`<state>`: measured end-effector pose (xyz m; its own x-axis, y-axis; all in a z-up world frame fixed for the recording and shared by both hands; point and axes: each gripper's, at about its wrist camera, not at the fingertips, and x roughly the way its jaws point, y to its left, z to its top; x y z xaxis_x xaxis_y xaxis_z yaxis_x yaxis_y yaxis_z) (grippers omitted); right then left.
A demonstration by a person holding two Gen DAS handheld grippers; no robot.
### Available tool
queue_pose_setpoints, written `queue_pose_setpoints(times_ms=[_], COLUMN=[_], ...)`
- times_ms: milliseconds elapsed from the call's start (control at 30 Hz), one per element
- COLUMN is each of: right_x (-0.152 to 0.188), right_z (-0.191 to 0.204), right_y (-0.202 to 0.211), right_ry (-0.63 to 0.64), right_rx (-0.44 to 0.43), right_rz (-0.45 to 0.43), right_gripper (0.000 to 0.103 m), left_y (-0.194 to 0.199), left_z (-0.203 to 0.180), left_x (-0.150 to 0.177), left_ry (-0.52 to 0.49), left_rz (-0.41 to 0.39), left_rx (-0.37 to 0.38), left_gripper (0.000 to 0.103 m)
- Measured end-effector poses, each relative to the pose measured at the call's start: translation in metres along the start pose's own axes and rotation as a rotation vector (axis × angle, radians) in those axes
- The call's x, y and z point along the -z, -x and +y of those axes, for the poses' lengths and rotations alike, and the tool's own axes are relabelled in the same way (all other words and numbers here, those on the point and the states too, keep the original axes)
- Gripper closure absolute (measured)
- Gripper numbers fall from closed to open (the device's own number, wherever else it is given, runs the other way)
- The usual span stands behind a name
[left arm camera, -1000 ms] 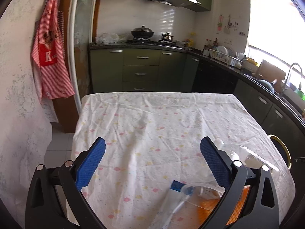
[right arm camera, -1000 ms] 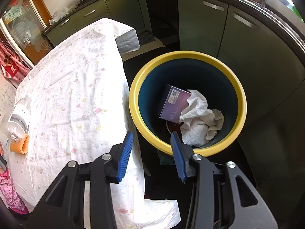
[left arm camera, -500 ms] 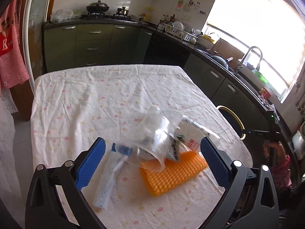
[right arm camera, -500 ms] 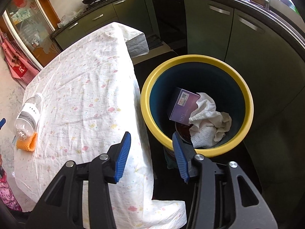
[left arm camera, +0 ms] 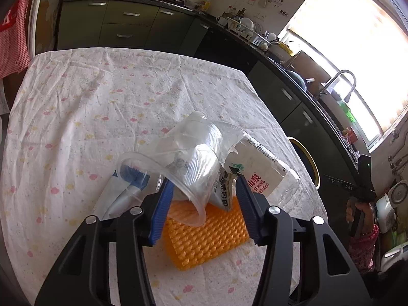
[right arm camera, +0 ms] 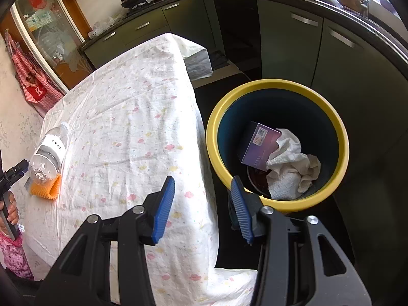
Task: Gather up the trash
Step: 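Grasp the clear plastic cup with the left tool, then carry the plastic cup over the bin and release it with the left tool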
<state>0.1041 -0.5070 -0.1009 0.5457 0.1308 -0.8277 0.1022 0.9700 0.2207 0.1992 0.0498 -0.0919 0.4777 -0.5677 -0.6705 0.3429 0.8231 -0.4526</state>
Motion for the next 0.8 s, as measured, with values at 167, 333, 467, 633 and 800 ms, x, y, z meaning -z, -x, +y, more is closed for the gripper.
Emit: queue_pose_setpoints(times_ms=[167, 333, 467, 633, 800], right_x=[0.000, 0.000, 0.002, 0.011, 0.026], right_z=[-0.006, -0.007, -0.011, -0.032, -0.063], right_y=[0.001, 0.001, 0.005, 0.022, 0.043], right_ry=[-0.016, -0.019, -0.026, -0.068, -0.128], right_rx=[0.005, -0.003, 0.004, 0.051, 0.110], right_rz=[-0.007, -0.011, -0.024, -0.062, -0.102], right_gripper=[0.059, 0.059, 0.059, 0.059, 0.059], left_y=[0.006, 0.021, 0.028, 0.024, -0.008], left_z=[-0.006, -0.033, -0.064, -0.123, -0.206], left_x=[-0.010, -0.021, -0.027, -0.036, -0.047], left_ry=[-0.031, -0.152, -0.247, -0.371, -0.495], left_rz=[-0.076, -0.126, -0.129, -0.114, -0.065], left_rx=[-0.034, -0.082, -0.108, -0.058, 0.061], left_gripper=[0.098, 0.098, 0.098, 0.098, 0.098])
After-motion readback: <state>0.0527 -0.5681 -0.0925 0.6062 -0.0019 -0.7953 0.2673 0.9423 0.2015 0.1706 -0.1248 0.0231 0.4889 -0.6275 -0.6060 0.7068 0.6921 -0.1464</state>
